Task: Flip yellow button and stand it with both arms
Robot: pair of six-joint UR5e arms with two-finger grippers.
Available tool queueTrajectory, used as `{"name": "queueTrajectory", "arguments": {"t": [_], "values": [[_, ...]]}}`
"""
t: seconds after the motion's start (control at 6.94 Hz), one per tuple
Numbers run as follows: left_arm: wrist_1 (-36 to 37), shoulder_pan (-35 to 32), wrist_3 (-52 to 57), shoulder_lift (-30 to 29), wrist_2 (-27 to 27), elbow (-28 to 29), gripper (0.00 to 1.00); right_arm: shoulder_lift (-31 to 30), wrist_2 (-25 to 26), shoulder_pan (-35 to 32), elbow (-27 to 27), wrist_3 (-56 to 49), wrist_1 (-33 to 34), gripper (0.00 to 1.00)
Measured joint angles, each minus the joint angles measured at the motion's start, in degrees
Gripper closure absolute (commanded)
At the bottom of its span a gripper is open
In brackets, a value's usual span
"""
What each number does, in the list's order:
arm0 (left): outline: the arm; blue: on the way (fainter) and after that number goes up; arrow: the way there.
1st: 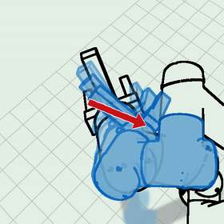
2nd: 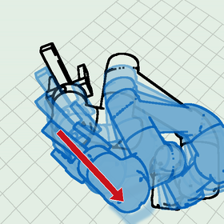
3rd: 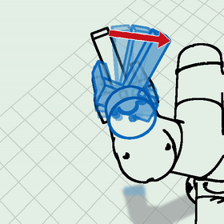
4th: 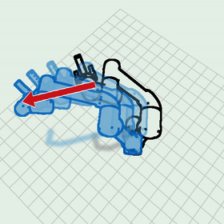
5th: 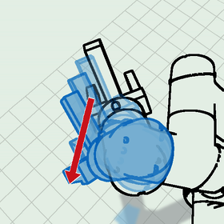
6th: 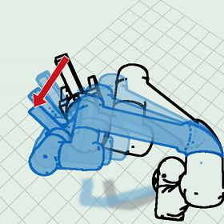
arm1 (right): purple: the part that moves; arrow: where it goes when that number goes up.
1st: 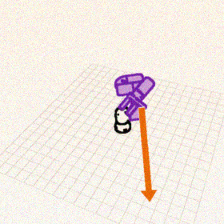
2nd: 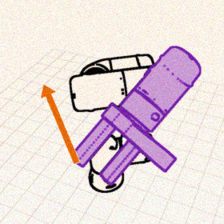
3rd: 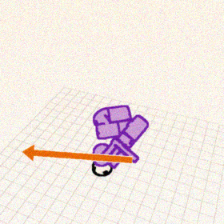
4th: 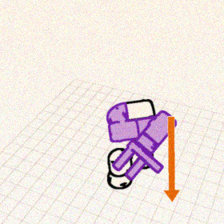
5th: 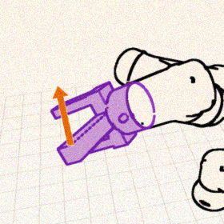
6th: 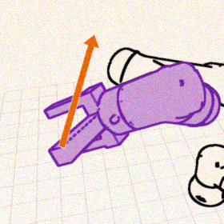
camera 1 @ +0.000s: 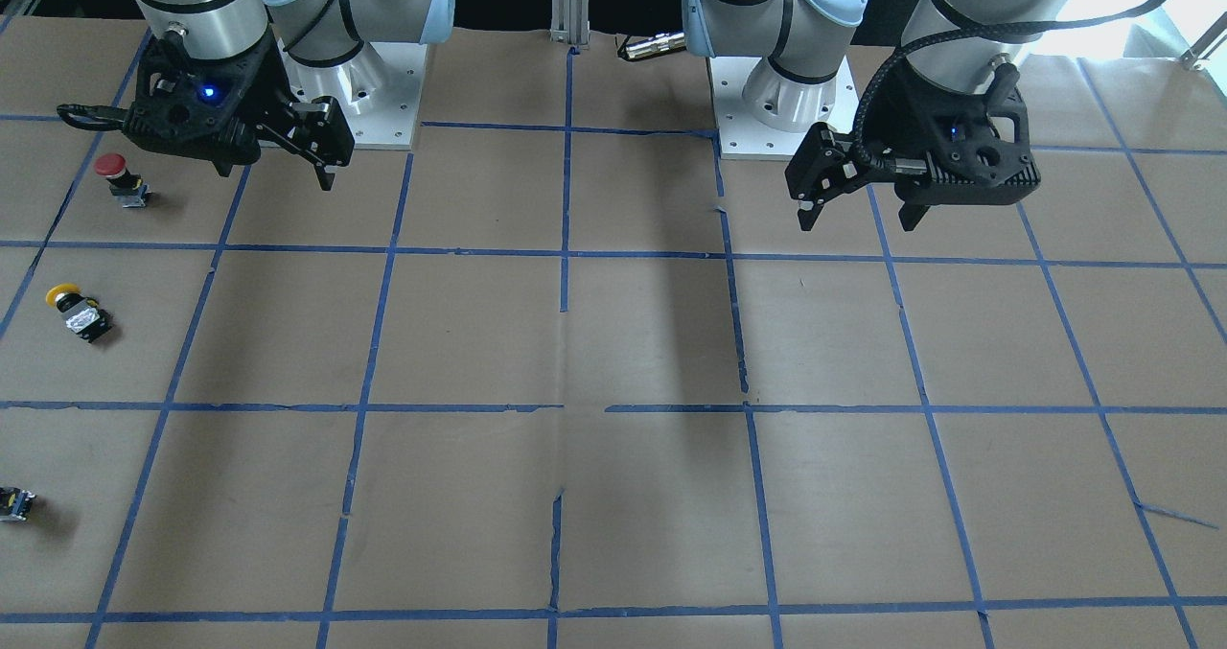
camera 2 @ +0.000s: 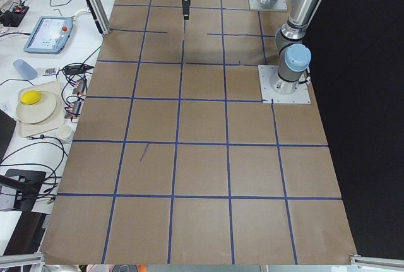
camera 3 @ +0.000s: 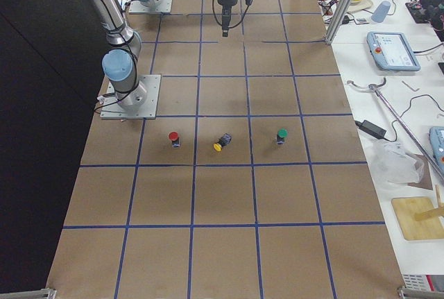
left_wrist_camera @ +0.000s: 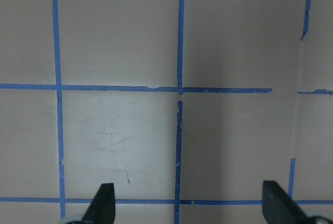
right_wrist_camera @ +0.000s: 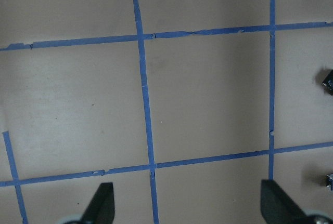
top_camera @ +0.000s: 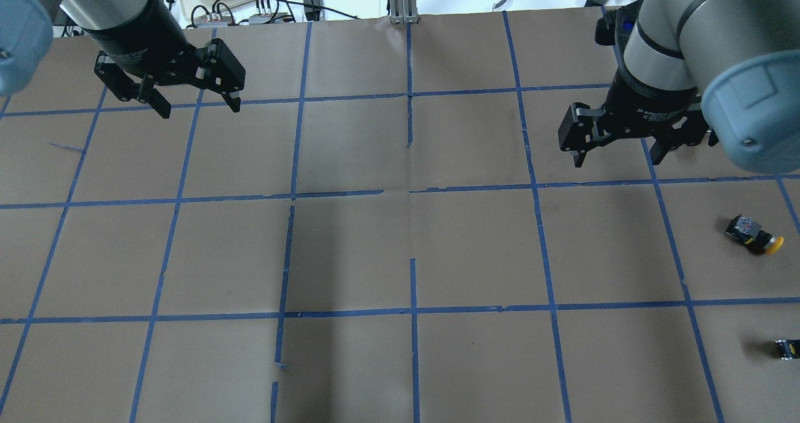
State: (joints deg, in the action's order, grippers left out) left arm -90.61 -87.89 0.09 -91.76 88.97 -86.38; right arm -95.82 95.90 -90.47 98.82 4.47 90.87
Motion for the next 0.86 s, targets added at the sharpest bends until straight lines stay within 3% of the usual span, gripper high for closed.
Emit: {"name": "queueTrajectory", "arguments": {"t": [0.86], "values": [[0.0,0.1,0.1,0.0,0.0,0.2,0.0,-1.4,-4.3,0.4,-0.3,-0.6,-4.8,0.0]]}}
